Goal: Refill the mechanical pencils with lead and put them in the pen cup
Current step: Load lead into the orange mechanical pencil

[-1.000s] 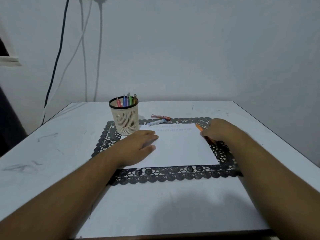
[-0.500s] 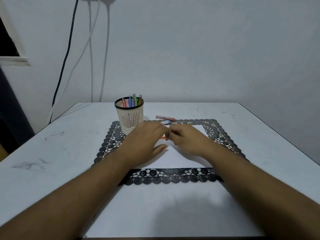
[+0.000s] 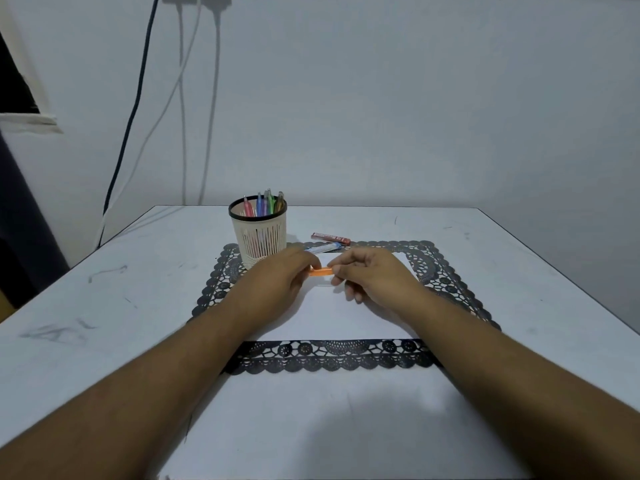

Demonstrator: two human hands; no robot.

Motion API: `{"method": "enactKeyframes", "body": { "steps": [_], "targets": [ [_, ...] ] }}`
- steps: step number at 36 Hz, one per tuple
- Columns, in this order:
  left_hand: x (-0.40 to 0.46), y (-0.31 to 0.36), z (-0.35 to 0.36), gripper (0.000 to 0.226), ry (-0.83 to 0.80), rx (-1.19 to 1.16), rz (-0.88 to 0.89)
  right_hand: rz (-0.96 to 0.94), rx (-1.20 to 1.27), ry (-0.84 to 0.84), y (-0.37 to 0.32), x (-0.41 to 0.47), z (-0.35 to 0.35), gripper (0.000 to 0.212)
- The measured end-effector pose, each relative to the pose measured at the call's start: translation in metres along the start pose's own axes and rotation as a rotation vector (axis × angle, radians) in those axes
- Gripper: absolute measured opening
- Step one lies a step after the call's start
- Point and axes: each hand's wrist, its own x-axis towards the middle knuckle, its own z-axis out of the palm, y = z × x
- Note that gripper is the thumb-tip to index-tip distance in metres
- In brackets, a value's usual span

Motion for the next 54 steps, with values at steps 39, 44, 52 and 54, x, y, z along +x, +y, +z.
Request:
{"method": "enactKeyframes", "body": {
  "steps": [39,44,52,54],
  "targets": [
    [-0.004,-0.001,-0.004,0.024,-0.028,-0.060,-0.182,-0.150,-0.428,0.111,0.005,0.003,-0.023,0.011],
    [-0.005,0.001,-0.006,0.025,-0.023,-0.057,-0.201,-0.135,-0.562,0.161,0.011,0.007,-0.029,0.012],
    [-0.005,0.006,-0.004,0.020,-0.062,-0.068,-0.183,-0.183,-0.753,0.141,0.017,0.023,-0.014,0.011],
    [-0.005,0.007,-0.005,0.021,-0.080,-0.065,-0.166,-0.188,-0.826,0.134,0.019,0.028,-0.012,0.010]
  ]
}}
